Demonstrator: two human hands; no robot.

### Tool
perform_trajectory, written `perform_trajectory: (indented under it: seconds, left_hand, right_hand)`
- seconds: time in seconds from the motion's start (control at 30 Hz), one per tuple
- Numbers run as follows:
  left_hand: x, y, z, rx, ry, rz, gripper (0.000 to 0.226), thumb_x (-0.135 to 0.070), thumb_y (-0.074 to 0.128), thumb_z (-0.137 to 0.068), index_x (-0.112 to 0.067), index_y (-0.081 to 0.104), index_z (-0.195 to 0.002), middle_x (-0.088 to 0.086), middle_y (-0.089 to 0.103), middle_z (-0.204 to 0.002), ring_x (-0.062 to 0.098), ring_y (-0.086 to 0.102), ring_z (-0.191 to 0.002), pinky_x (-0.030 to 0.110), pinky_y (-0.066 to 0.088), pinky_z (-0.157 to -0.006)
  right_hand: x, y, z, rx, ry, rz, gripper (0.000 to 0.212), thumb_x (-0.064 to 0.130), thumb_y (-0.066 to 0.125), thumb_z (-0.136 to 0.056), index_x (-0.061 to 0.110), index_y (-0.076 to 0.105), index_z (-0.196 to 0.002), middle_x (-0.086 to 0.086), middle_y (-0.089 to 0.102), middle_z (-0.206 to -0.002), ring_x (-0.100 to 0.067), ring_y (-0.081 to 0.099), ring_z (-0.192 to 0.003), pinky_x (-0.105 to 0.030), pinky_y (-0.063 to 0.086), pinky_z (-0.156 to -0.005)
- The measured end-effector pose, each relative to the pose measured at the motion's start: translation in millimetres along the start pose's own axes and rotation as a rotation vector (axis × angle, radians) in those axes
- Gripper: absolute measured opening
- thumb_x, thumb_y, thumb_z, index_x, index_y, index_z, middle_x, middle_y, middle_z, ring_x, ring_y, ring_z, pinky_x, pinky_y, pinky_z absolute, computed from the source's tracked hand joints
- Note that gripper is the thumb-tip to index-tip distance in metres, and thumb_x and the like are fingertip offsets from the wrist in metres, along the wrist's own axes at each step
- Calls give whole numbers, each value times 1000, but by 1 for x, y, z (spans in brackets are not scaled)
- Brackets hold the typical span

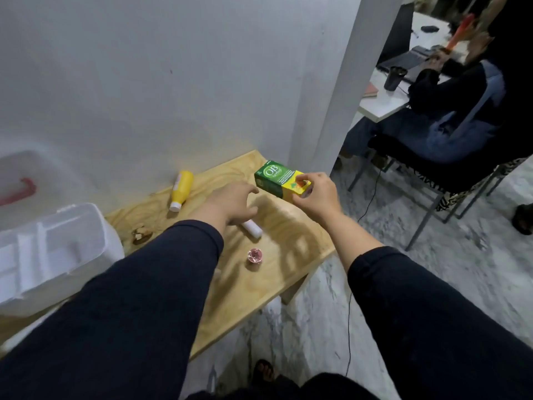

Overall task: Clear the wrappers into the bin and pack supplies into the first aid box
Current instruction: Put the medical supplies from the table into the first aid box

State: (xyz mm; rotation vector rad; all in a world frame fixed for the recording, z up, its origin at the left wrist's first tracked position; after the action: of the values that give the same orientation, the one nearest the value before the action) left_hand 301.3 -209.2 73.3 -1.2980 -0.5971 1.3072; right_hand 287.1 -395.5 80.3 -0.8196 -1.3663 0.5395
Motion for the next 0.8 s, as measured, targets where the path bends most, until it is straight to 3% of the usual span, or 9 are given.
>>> perform_trajectory:
  seconds: [0.17, 0.37, 0.47, 0.67, 0.8]
  left_hand:
    - [58, -43, 35, -59, -167, -26, 51, -34, 58, -86, -25, 50, -136, 0, 49, -144, 22, 45, -132, 37, 39, -108]
    - [136, -77, 111, -130, -396, 65, 54, -46, 55, -73, -30, 59, -125, 0, 60, -131, 27, 56, -120, 38, 46, -101]
    - [177, -80, 154, -161, -493, 84, 55, -39, 59, -81, -26, 52, -134, 3, 53, -141, 26, 50, -128, 41, 43, -106]
    - [248, -69, 229, -187, -633, 89, 79, -53, 67, -79, -21, 38, -145, 3, 37, -152, 26, 38, -138, 42, 36, -111]
    - [285, -55, 258, -183, -699, 103, 88, -54, 68, -79, -16, 30, -148, 3, 27, -157, 23, 29, -143, 40, 30, -115]
  right_hand:
    - [83, 5, -17, 98, -220, 40, 42, 19, 72, -76, 16, 64, -117, -13, 56, -122, -27, 54, -113, -29, 43, -93]
    - [189, 46, 1, 249, -481, 62, 44, 30, 77, -74, 17, 66, -114, -9, 60, -114, -26, 58, -104, -22, 38, -78]
    - [233, 75, 21, 326, -561, 60, 47, 30, 77, -74, 16, 64, -118, -9, 57, -120, -25, 57, -107, -22, 38, -81]
    - [306, 130, 70, 405, -775, 188, 47, 31, 74, -78, 16, 63, -121, -14, 55, -123, -28, 51, -114, -31, 40, -96]
    - [331, 171, 89, 451, -841, 295, 47, 31, 73, -78, 16, 63, -121, -16, 53, -120, -31, 51, -113, -32, 40, -97]
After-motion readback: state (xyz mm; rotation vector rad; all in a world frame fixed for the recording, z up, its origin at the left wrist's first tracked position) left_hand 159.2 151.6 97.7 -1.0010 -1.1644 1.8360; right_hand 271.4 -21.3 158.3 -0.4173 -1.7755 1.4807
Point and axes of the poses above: each hand's wrist, its own z-axis away from the middle knuckle, its own y-axis out of the palm, x = y × z, the point moved 7 cm from there along -z, towards the middle knuckle
